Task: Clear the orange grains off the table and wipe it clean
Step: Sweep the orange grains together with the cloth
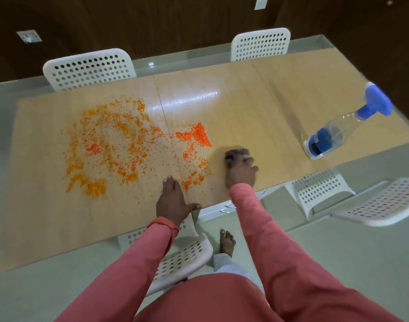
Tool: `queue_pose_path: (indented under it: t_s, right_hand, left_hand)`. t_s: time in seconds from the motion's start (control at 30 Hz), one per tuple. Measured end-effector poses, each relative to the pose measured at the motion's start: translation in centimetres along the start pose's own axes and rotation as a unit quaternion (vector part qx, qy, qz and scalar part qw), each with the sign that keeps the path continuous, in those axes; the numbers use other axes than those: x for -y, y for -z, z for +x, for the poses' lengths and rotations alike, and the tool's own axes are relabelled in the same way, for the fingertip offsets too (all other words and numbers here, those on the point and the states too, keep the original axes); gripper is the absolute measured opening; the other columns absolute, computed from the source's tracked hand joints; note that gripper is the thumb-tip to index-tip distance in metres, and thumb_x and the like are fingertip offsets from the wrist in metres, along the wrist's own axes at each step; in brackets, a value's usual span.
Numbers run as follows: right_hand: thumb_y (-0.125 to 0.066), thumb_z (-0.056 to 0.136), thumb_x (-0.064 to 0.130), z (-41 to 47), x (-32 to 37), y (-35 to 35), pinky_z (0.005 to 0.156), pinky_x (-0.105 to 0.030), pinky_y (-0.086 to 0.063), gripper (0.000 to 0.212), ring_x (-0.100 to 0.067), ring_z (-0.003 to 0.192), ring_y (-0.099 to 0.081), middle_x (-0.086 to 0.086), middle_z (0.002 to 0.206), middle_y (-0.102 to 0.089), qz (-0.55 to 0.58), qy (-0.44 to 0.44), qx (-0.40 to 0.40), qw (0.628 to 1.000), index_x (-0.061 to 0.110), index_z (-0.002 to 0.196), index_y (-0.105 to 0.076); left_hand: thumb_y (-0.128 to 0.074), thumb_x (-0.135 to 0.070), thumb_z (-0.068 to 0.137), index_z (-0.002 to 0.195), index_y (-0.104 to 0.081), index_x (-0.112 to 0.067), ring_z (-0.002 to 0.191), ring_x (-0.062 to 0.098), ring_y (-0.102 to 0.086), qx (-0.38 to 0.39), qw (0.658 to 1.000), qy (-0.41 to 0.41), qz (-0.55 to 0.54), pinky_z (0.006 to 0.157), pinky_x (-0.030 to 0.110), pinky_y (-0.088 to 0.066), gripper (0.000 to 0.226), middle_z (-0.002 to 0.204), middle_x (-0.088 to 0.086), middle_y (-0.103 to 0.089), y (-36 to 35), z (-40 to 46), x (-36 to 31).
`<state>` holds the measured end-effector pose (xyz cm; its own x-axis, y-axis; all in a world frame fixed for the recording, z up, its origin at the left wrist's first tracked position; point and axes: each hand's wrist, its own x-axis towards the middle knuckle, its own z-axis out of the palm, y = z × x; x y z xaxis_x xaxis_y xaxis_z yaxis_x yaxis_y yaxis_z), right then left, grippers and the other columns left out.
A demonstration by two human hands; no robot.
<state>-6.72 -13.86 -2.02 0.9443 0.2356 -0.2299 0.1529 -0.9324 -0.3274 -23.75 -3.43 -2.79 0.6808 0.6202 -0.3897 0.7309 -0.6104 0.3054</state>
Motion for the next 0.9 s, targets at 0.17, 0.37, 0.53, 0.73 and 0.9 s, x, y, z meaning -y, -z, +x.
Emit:
queue_pose_path:
  t_s: [0.17, 0.37, 0.53, 0.73, 0.9]
  right_hand:
    - [-0.05, 0.091, 0.006, -2.4, 5.5, -1.4, 0.099, -0.044, -0.046, 0.06, -0.043, 0.114, -0.054, -0.021, 0.132, -0.049, 0.096, 0.099, 0.107, 0.985, 0.021, 0.148, -0.041]
    - [-0.043, 0.092, 0.005, 0.5, -0.7, 1.0, 0.091, -0.041, -0.044, 0.054, -0.04, 0.118, -0.048, -0.018, 0.135, -0.045, 0.034, 0.007, -0.01, 0.999, 0.023, 0.143, -0.046]
    - [-0.045, 0.089, 0.004, -0.4, -1.9, 0.1, 0.091, -0.041, -0.044, 0.054, -0.041, 0.113, -0.051, -0.021, 0.128, -0.052, 0.021, 0.05, 0.028, 0.998, 0.018, 0.14, -0.05]
    - [-0.049, 0.087, 0.004, 2.5, -4.7, 3.3, 0.096, -0.046, -0.046, 0.052, -0.041, 0.115, -0.053, -0.018, 0.129, -0.052, 0.048, 0.038, -0.03, 0.998, 0.023, 0.135, -0.054]
    - [-0.042, 0.099, 0.009, 6.3, -9.7, 5.7, 0.098, -0.055, -0.045, 0.042, -0.042, 0.119, -0.041, -0.015, 0.139, -0.041, -0.045, -0.062, -0.11, 0.991, 0.021, 0.139, -0.048]
  left_hand:
    - [-0.07, -0.068, 0.069, 0.151, -0.013, 0.0, 0.15, 0.024, -0.005, 0.001, 1.0, -0.008, 0.011, 0.115, 0.037, -0.028, 0.121, 0.162, 0.009, -0.007, 0.5, 0.0, -0.1]
    - [-0.068, -0.067, 0.071, 0.152, -0.012, 0.0, 0.15, 0.025, -0.004, 0.005, 1.0, -0.019, 0.02, 0.115, 0.036, -0.03, 0.119, 0.162, 0.01, -0.005, 0.5, -0.2, 0.2]
    - [-0.07, -0.065, 0.071, 0.152, -0.012, 0.001, 0.15, 0.025, -0.004, 0.01, 1.0, -0.02, 0.018, 0.115, 0.037, -0.031, 0.119, 0.162, 0.01, -0.005, 0.5, 0.0, 0.1]
    - [-0.075, -0.06, 0.07, 0.15, -0.016, 0.005, 0.149, 0.031, -0.005, 0.035, 0.999, -0.005, 0.032, 0.112, 0.042, -0.035, 0.119, 0.161, 0.015, -0.007, 0.9, 0.5, -0.9]
    - [-0.077, -0.059, 0.068, 0.146, -0.026, 0.007, 0.148, 0.033, -0.006, 0.039, 0.998, 0.006, 0.047, 0.108, 0.044, -0.04, 0.114, 0.159, 0.017, -0.01, 1.0, 0.8, -1.4]
